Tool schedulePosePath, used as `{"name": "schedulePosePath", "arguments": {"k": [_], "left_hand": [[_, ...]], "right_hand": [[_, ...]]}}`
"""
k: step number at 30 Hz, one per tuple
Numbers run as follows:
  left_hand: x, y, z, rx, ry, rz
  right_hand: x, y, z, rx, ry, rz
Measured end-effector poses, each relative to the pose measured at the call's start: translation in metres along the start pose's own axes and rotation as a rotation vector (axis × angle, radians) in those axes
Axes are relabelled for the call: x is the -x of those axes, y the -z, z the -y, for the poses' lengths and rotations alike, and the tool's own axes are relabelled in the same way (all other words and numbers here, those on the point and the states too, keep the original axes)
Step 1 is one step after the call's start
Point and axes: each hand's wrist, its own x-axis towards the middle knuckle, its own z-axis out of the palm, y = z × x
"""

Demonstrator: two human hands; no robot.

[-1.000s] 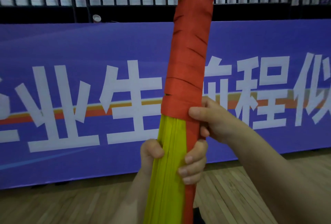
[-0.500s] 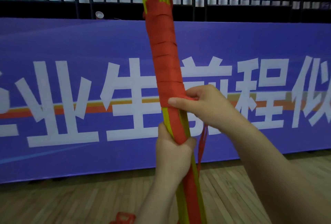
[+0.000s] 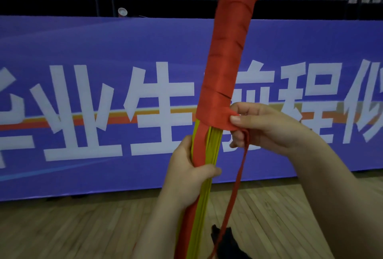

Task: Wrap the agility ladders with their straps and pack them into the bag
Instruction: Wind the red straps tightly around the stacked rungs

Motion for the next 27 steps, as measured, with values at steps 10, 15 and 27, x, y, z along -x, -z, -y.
{"name": "schedulePosePath", "arguments": {"k": [10, 15, 27], "left_hand": [[0.004, -0.013, -0.035, -0.049, 0.051, 0.064], [-0.031, -0.004, -0.037, -0.439, 0.033, 0.09], [-0.071, -0.017, -0.012, -1.064, 0.036, 0.164]], "right_hand": [[0.031, -0.012, -0.012, 0.104, 0.215, -0.235], [0.028, -0.007, -0.061, 0.458, 0.309, -0.582], [0.004, -0.036, -0.104, 0.229, 0.279, -0.793]]}}
